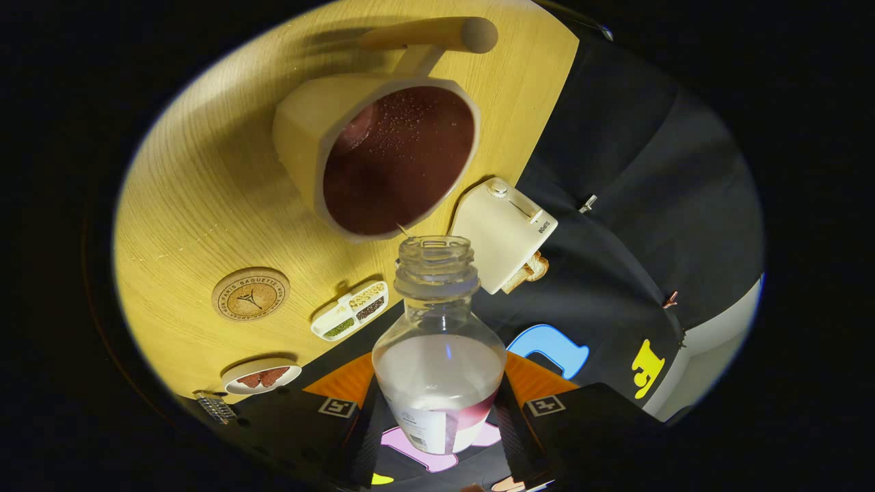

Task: Take the bottle from table, then pour the juice into the cup, finally place the bottle on the coaster

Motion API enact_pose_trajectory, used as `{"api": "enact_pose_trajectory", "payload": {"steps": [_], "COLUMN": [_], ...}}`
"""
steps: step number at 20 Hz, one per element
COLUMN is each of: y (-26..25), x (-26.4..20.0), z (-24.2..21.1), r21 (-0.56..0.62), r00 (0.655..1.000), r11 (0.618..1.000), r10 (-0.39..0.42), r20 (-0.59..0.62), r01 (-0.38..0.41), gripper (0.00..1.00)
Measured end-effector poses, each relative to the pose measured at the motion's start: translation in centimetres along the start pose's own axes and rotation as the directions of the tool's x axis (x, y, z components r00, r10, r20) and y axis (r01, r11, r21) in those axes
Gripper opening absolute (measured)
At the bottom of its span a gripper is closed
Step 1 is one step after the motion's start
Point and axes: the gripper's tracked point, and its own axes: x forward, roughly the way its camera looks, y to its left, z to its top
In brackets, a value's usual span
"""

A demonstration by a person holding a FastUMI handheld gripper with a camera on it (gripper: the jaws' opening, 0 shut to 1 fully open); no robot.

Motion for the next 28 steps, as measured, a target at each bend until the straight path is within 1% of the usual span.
{"api": "enact_pose_trajectory", "payload": {"steps": [5,9,11,12,13,14,17,18,19,21,24,26,28], "y": [-0.1,0.1,-0.4,-1.1,-1.7,-1.9,-1.7,-1.5,-1.1,0.2,1.5,2.5,3.2], "x": [-0.5,-1.5,-2.1,-2.3,-2.7,-3.1,-4.2,-4.5,-5.0,-5.8,-7.0,-7.4,-7.8], "z": [-0.2,-0.1,-0.2,-0.5,-1.0,-1.6,-4.1,-5.0,-5.9,-7.4,-9.1,-9.4,-9.5], "r21": [0.053,0.187,0.27,0.319,0.373,0.434,0.617,0.674,0.732,0.834,0.931,0.974,0.994], "r00": [1.0,1.0,1.0,0.999,0.997,0.996,0.992,0.991,0.989,0.985,0.979,0.978,0.979], "r11": [0.999,0.982,0.963,0.946,0.925,0.896,0.779,0.729,0.67,0.536,0.338,0.184,0.013], "r10": [-0.011,0.0,-0.014,-0.043,-0.07,-0.081,-0.065,-0.048,-0.025,0.031,0.094,0.138,0.169], "r20": [-0.011,-0.022,-0.021,-0.025,-0.032,-0.048,-0.105,-0.128,-0.148,-0.172,-0.182,-0.156,-0.111], "r01": [0.012,0.004,0.019,0.049,0.077,0.094,0.116,0.123,0.127,0.129,0.141,0.129,0.11], "gripper": [0.74,0.74,0.74,0.74,0.74,0.74,0.74,0.75,0.75,0.75,0.75,0.75,0.75]}}
